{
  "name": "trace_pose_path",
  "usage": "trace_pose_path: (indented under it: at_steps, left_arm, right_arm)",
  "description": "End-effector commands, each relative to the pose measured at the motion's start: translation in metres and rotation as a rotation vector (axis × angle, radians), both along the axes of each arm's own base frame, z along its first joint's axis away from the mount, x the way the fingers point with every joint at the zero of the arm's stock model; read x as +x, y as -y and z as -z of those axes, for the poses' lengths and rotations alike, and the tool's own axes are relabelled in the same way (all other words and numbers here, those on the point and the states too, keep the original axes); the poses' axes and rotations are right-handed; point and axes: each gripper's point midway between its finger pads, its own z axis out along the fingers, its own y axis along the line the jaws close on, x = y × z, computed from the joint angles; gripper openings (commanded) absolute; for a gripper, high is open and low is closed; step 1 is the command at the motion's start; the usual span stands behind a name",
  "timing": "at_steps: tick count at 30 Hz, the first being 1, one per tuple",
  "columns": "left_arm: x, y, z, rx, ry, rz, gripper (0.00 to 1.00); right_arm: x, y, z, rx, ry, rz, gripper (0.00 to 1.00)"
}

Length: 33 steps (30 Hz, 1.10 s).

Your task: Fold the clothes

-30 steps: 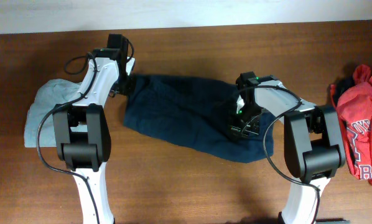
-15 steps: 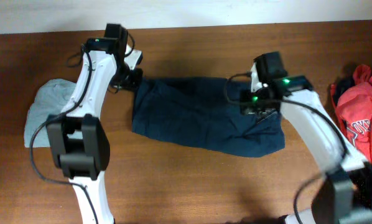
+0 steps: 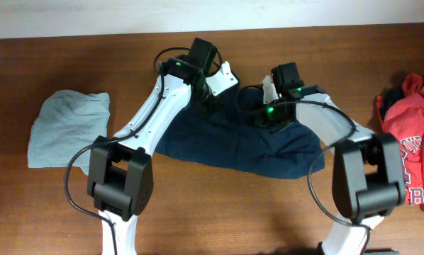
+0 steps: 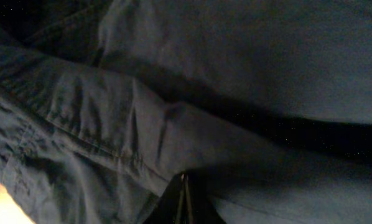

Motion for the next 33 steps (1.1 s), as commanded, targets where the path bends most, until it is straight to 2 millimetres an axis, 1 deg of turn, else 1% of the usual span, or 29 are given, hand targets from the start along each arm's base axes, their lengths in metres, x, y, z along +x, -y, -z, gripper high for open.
trace_pose_path:
  at_steps: [1, 4, 5, 7, 8, 10, 11, 13, 14, 15, 17, 19, 20, 21, 22, 26, 28, 30, 31, 33]
  left_arm:
    - [-0.003, -0.004, 0.029, 0.024, -0.048, 0.036, 0.05]
    - [-0.003, -0.006, 0.059, 0.048, -0.094, 0.033, 0.05]
    - [-0.002, -0.006, 0.065, 0.052, -0.1, 0.032, 0.05]
    - [0.002, -0.008, 0.082, 0.071, -0.109, 0.024, 0.05]
    - [0.008, -0.014, 0.093, 0.095, -0.102, -0.017, 0.05]
    - [0.02, -0.024, 0.103, 0.131, -0.079, -0.097, 0.05]
    - [0.029, -0.033, 0.107, 0.151, -0.06, -0.165, 0.05]
    - [0.044, -0.048, 0.109, 0.163, -0.032, -0.286, 0.05]
    - [0.051, -0.058, 0.108, 0.159, -0.023, -0.363, 0.05]
    - [0.056, -0.071, 0.108, 0.145, -0.033, -0.431, 0.05]
    - [0.057, -0.085, 0.109, 0.149, -0.051, -0.469, 0.04]
    - [0.055, -0.096, 0.11, 0.159, -0.069, -0.487, 0.04]
    - [0.054, -0.099, 0.11, 0.163, -0.076, -0.491, 0.04]
    - [0.054, -0.101, 0.111, 0.167, -0.081, -0.493, 0.03]
    - [0.053, -0.103, 0.111, 0.169, -0.086, -0.497, 0.03]
    - [0.052, -0.106, 0.111, 0.18, -0.087, -0.501, 0.03]
    - [0.051, -0.109, 0.111, 0.198, -0.086, -0.506, 0.03]
    - [0.05, -0.116, 0.112, 0.232, -0.08, -0.514, 0.03]
    - [0.049, -0.116, 0.112, 0.237, -0.083, -0.514, 0.04]
    - [0.047, -0.117, 0.111, 0.24, -0.089, -0.513, 0.05]
  right_arm:
    - [-0.002, -0.015, 0.013, 0.067, -0.039, -0.009, 0.04]
    - [0.007, -0.013, 0.029, 0.05, -0.042, 0.029, 0.04]
    - [0.008, -0.012, 0.032, 0.045, -0.04, 0.035, 0.04]
    - [0.01, -0.01, 0.036, 0.033, -0.04, 0.045, 0.04]
    - [0.01, -0.01, 0.038, 0.033, -0.043, 0.049, 0.04]
    - [0.011, -0.008, 0.038, 0.024, -0.04, 0.052, 0.04]
    - [0.012, -0.004, 0.04, 0.0, -0.035, 0.06, 0.04]
    - [0.014, 0.006, 0.044, -0.054, -0.031, 0.089, 0.04]
    - [0.015, 0.015, 0.047, -0.093, -0.033, 0.111, 0.04]
    - [0.016, 0.029, 0.051, -0.145, -0.044, 0.159, 0.04]
    - [0.016, 0.051, 0.054, -0.193, -0.065, 0.223, 0.04]
    - [0.016, 0.072, 0.055, -0.201, -0.083, 0.268, 0.04]
    - [0.016, 0.082, 0.056, -0.203, -0.095, 0.292, 0.04]
    - [0.016, 0.087, 0.056, -0.203, -0.099, 0.302, 0.04]
    - [0.014, 0.103, 0.057, -0.205, -0.121, 0.339, 0.04]
    - [0.002, 0.14, 0.06, -0.211, -0.186, 0.412, 0.04]
    - [-0.004, 0.151, 0.06, -0.21, -0.206, 0.397, 0.04]
    - [-0.015, 0.156, 0.06, -0.199, -0.238, 0.367, 0.04]
    - [-0.019, 0.155, 0.058, -0.184, -0.253, 0.364, 0.04]
    - [-0.022, 0.143, 0.047, -0.125, -0.242, 0.3, 0.04]
